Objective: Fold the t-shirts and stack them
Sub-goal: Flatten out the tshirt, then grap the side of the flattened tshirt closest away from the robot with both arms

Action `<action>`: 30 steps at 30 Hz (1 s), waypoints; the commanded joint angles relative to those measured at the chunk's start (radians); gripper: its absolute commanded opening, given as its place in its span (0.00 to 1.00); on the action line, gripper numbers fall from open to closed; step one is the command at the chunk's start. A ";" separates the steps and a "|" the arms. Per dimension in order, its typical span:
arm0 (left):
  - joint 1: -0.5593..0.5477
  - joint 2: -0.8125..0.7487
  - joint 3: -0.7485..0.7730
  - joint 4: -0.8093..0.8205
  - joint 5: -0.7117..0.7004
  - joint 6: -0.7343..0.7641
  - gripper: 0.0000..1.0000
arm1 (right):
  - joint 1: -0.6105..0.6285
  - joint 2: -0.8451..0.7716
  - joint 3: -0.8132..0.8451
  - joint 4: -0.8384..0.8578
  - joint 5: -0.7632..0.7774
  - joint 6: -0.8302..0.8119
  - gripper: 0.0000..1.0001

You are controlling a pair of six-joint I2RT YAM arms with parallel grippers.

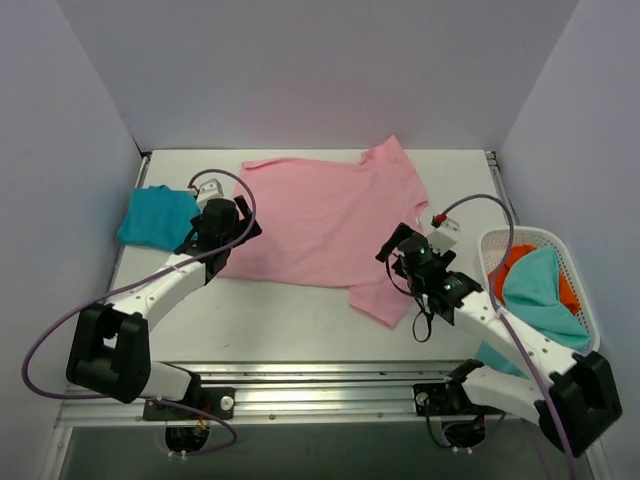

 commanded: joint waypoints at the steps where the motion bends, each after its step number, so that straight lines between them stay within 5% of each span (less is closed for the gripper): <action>1: -0.050 -0.095 -0.057 -0.005 -0.076 -0.082 0.95 | 0.117 -0.171 -0.036 -0.183 0.138 0.170 1.00; 8: -0.108 -0.134 -0.149 -0.079 -0.145 -0.176 0.95 | 0.202 -0.459 -0.020 -0.561 0.186 0.273 1.00; 11: -0.139 -0.131 -0.215 -0.047 -0.174 -0.226 0.95 | 0.208 -0.515 -0.082 -0.490 0.087 0.267 1.00; 17: -0.140 -0.057 -0.237 -0.041 -0.183 -0.302 0.95 | 0.207 -0.279 -0.238 -0.256 -0.096 0.293 1.00; 23: -0.108 -0.082 -0.280 0.010 -0.173 -0.306 0.94 | 0.213 -0.286 -0.398 -0.100 -0.216 0.382 1.00; 30: -0.059 -0.068 -0.290 0.074 -0.140 -0.293 0.94 | 0.239 -0.391 -0.386 -0.228 -0.164 0.423 1.00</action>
